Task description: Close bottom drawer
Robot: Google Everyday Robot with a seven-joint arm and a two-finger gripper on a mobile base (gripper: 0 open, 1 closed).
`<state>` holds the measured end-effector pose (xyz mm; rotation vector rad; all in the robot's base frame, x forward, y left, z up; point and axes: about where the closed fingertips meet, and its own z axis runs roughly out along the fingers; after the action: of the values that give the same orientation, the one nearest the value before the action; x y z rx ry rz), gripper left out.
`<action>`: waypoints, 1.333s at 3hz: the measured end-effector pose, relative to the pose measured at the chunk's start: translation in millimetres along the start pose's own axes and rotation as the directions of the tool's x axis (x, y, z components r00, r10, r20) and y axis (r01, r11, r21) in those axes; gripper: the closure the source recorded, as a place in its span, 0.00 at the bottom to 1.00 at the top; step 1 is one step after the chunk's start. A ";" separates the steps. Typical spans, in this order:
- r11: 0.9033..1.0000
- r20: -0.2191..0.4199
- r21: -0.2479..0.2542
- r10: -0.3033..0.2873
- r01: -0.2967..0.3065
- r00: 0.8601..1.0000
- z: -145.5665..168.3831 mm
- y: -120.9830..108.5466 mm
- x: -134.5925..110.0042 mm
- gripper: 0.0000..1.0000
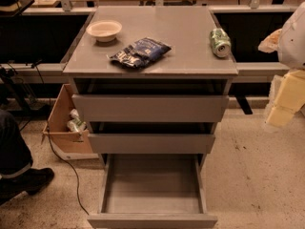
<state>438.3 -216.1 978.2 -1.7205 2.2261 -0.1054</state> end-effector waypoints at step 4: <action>0.994 0.141 -0.101 -0.022 0.037 0.990 204.3 33.0 28.5 0.00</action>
Offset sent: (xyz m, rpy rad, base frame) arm 0.0251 0.0053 -0.1119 0.0896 0.0226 -0.0051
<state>462.2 -206.1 770.9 -1.7560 2.1384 0.1222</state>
